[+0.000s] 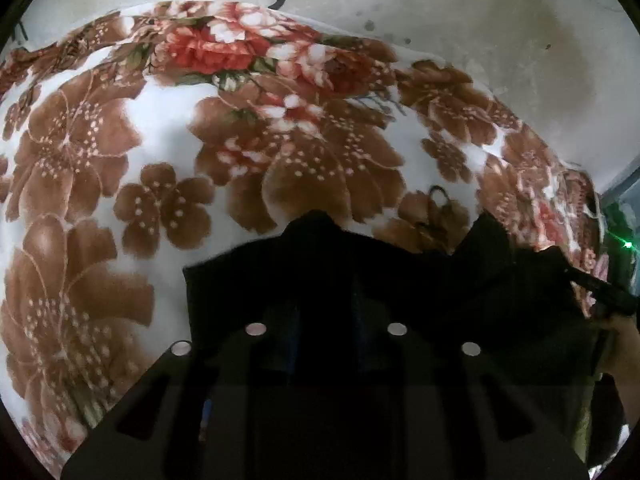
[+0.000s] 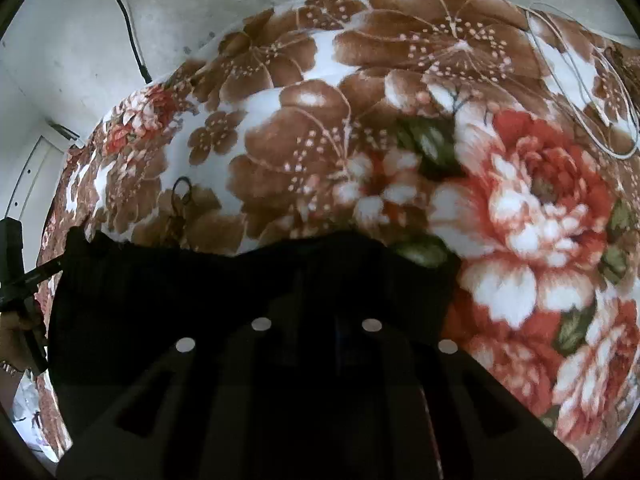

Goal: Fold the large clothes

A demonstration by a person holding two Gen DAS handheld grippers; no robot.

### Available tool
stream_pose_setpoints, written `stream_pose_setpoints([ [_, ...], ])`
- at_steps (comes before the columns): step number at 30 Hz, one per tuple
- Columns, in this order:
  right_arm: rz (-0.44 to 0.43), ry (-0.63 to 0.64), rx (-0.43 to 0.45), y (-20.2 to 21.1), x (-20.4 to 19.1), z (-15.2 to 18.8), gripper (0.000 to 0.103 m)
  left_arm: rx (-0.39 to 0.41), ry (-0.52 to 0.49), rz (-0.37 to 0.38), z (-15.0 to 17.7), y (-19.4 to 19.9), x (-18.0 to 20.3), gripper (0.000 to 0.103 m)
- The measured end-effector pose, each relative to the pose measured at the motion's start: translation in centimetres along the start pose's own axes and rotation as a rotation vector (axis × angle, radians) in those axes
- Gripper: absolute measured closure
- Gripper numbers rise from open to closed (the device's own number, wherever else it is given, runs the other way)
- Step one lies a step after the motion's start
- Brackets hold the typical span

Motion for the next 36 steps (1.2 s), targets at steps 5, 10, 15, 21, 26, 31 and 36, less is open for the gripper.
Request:
stream_pose_setpoints([
  [5, -0.110, -0.157, 0.069, 1.9, 0.5, -1.5, 0.067, 0.028, 0.027, -0.003, -1.5, 1.1, -0.9, 0.035],
  [10, -0.243, -0.283, 0.227, 6.6, 0.0, -4.3, 0.004, 0.113, -0.039, -0.044, -3.1, 4.8, -0.6, 0.013],
  [15, -0.132, -0.226, 0.284, 10.2, 0.0, -7.1, 0.004, 0.178, -0.127, -0.064, -3.3, 9.3, 1.4, 0.009],
  [21, 0.073, 0.054, 0.304, 14.0, -5.3, -4.7, 0.004, 0.197, -0.384, -0.171, 0.8, 12.6, 6.2, 0.006],
  [26, 0.256, 0.241, 0.238, 13.3, -10.1, 1.7, 0.004, 0.118, -0.390, -0.181, 5.9, 11.2, 8.4, 0.006],
  [31, 0.207, 0.158, 0.145, 9.9, -13.1, 7.1, 0.005, 0.077, -0.358, -0.159, 8.4, 8.3, 11.2, 0.005],
  [36, 0.267, 0.264, 0.131, 6.6, -14.1, 8.4, 0.005, -0.005, -0.375, -0.143, 9.7, 4.1, 11.8, 0.005],
])
Point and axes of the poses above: each gripper's, at about its wrist camera, not at the fingertips, and y roughly against the way its jaws point, x to its right, z to its underside, the point moved 9 cm from there along -y, roughly the way its jaws point, and after that the axes turned 6 degrees about x, right-handed, at the moved point
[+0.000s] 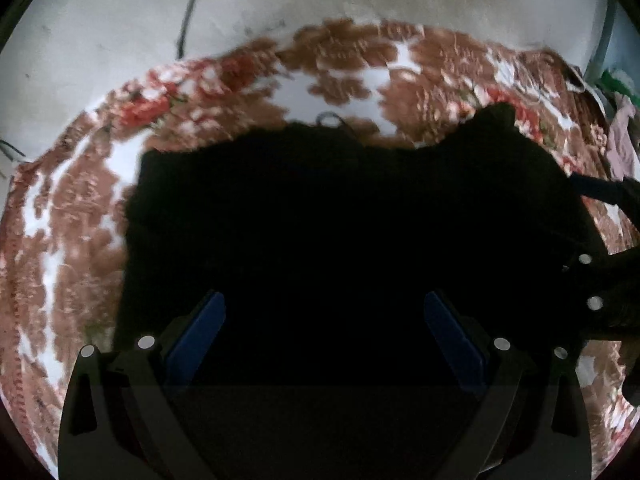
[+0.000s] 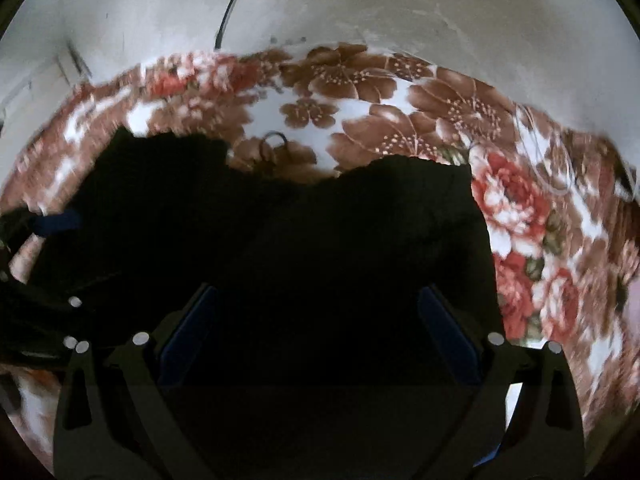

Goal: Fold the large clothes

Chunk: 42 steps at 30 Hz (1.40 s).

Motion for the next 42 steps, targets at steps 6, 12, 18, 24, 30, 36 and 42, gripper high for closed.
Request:
stream_pose_setpoints([
  [6, 0.071, 0.076, -0.001, -4.3, 4.0, 0.0, 0.005, -0.057, -0.035, -0.002, -0.2, -3.9, -2.0, 0.004],
  [12, 0.096, 0.118, 0.006, -7.0, 8.6, -1.2, 0.005, -0.046, -0.115, 0.024, -1.1, -4.8, -4.1, 0.004],
  [18, 0.121, 0.104, -0.021, -8.5, 12.8, -0.2, 0.005, -0.024, -0.140, 0.009, -1.2, -4.1, -5.6, 0.004],
  [24, 0.157, 0.059, -0.019, -6.4, 14.4, -0.1, 0.005, -0.025, -0.061, -0.072, -1.0, -2.0, -7.5, 0.004],
  [30, 0.068, -0.069, 0.050, -1.0, 12.3, -1.0, 0.005, 0.045, 0.039, -0.041, -2.1, 3.0, -6.2, 0.005],
  [36, -0.066, -0.092, 0.053, 1.1, 5.4, 0.0, 0.005, 0.060, 0.040, -0.020, -0.9, 4.9, -3.1, 0.005],
  [42, -0.042, 0.043, -0.015, -2.2, 1.7, 3.6, 0.005, -0.011, -0.048, -0.053, 3.6, 1.4, -1.3, 0.004],
])
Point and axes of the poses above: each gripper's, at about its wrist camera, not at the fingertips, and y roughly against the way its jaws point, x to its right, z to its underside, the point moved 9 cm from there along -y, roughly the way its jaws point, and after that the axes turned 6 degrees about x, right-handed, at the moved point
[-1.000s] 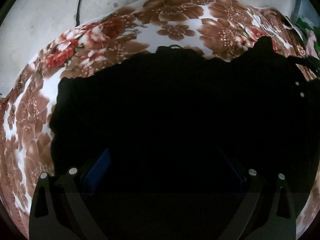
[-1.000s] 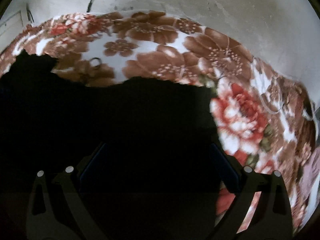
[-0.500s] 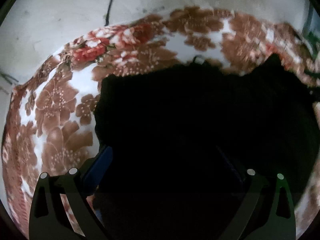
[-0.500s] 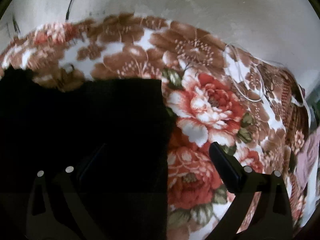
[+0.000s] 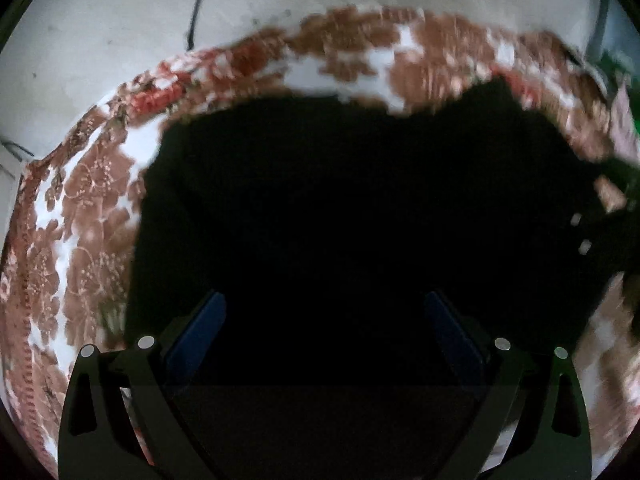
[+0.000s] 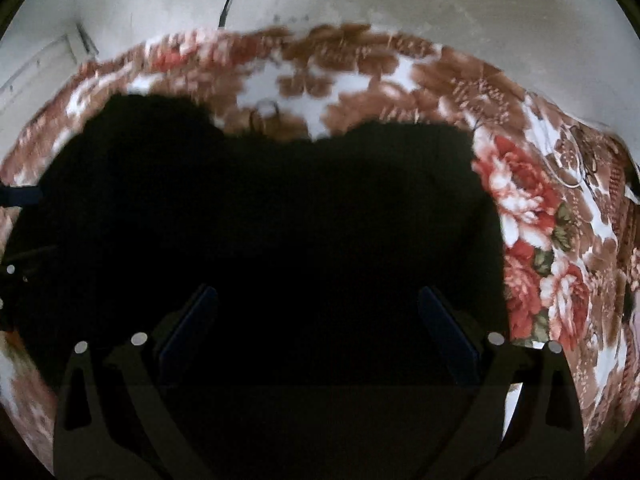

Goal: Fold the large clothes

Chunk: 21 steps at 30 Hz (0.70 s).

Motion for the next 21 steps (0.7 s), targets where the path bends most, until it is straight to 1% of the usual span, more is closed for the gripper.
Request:
stream_pose_setpoints([
  [3, 0.036, 0.050, 0.014, -0.3, 1.0, 0.5, 0.005, 0.018, 0.025, 0.025, 1.4, -0.6, -0.9, 0.004],
  [5, 0.079, 0.092, 0.023, -0.1, 2.2, 0.9, 0.005, 0.022, 0.021, 0.012, 2.5, -0.6, -2.0, 0.004],
  [6, 0.086, 0.088, 0.019, -0.1, 2.9, 1.1, 0.005, 0.029, 0.016, 0.000, 2.7, -0.4, -2.5, 0.004],
  [8, 0.109, 0.070, 0.003, -0.1, 4.7, 1.8, 0.005, 0.042, -0.003, -0.049, 3.3, 0.2, -3.9, 0.004],
  [10, 0.128, 0.044, -0.022, -0.2, 6.7, 2.6, 0.005, 0.043, 0.009, -0.076, 4.1, 0.9, -5.6, 0.004],
  [11, 0.120, 0.027, -0.029, -0.1, 7.3, 2.8, 0.005, 0.041, 0.012, -0.086, 4.3, 1.2, -6.3, 0.004],
  [12, 0.119, 0.020, -0.033, -0.1, 7.7, 2.9, 0.005, 0.036, 0.009, -0.122, 4.7, 1.5, -7.3, 0.004],
  [13, 0.129, 0.028, -0.036, 0.0, 7.8, 2.9, 0.005, 0.028, 0.014, -0.149, 5.0, 1.9, -8.3, 0.004],
  [14, 0.143, 0.044, -0.035, 0.3, 7.7, 2.8, 0.005, 0.021, 0.037, -0.151, 5.4, 2.3, -9.3, 0.004],
  [16, 0.182, 0.063, -0.030, 1.0, 7.4, 2.5, 0.005, 0.006, 0.105, -0.130, 6.3, 3.2, -11.0, 0.004],
  [17, 0.193, 0.046, -0.028, 1.6, 7.3, 2.4, 0.005, 0.000, 0.140, -0.116, 7.0, 4.0, -11.8, 0.004],
  [19, 0.174, 0.000, -0.017, 2.4, 6.7, 2.2, 0.005, 0.007, 0.168, -0.112, 8.0, 5.6, -13.1, 0.004],
  [21, 0.150, -0.047, -0.006, 3.4, 5.8, 2.0, 0.005, 0.022, 0.160, -0.133, 8.8, 7.2, -13.8, 0.004],
])
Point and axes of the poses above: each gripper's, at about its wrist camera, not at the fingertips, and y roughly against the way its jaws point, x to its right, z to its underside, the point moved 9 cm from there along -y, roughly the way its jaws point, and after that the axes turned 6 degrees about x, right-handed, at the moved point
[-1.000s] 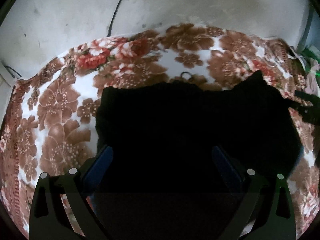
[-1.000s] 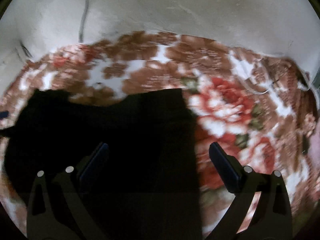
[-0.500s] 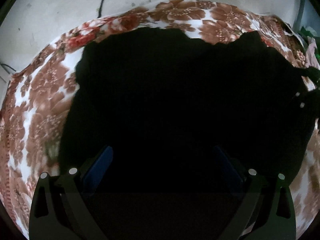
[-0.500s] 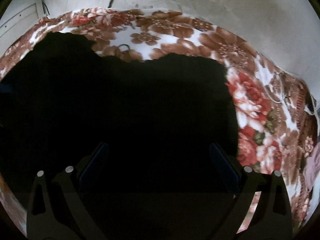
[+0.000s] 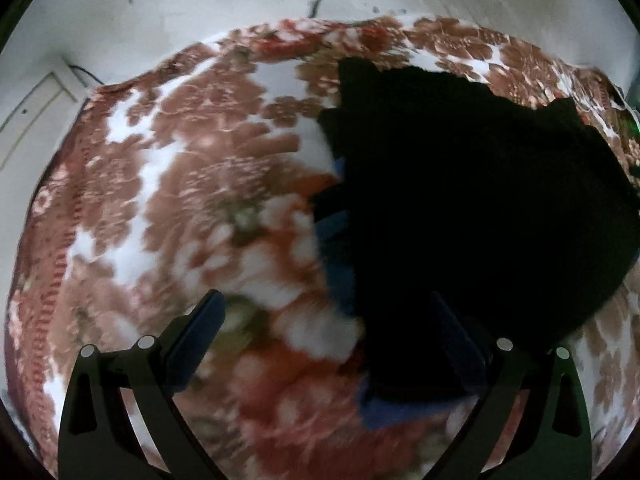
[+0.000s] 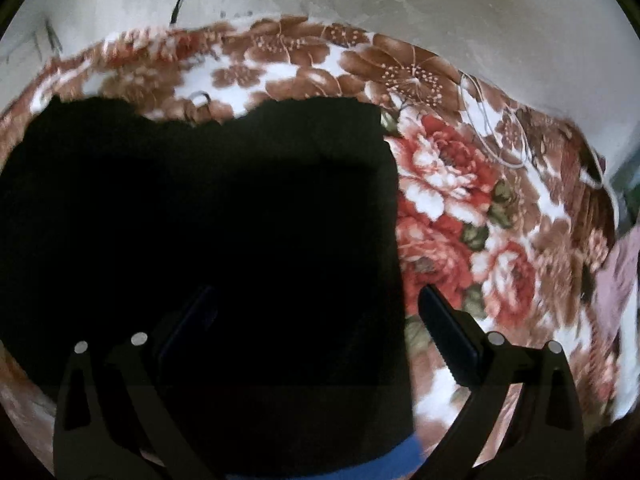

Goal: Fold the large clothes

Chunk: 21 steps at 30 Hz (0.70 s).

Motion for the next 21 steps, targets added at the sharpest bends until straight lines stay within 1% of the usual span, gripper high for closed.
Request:
stream_pose_setpoints([
  [2, -0.019, -0.032, 0.003, 1.2, -1.2, 0.1, 0.005, 0.017, -0.014, -0.041, 0.9, 1.5, -1.1, 0.005],
  [9, -0.029, -0.018, -0.002, 4.1, -6.4, 0.7, 0.005, 0.029, 0.071, -0.015, 4.3, 4.3, -3.7, 0.005],
  [13, -0.015, -0.016, -0.005, 6.1, -8.8, 0.9, 0.005, 0.051, 0.108, 0.007, 5.2, 5.7, -5.1, 0.005],
  [16, -0.019, -0.070, -0.014, 7.4, -9.9, 1.1, 0.005, 0.074, 0.163, 0.030, 5.7, 6.9, -6.7, 0.005],
  [19, -0.033, -0.156, -0.038, 8.6, -10.7, 1.5, 0.005, 0.095, 0.217, 0.048, 6.1, 7.9, -8.1, 0.005],
  [21, -0.022, -0.172, -0.058, 9.1, -11.2, 1.7, 0.005, 0.107, 0.233, 0.051, 6.4, 8.4, -8.9, 0.005],
])
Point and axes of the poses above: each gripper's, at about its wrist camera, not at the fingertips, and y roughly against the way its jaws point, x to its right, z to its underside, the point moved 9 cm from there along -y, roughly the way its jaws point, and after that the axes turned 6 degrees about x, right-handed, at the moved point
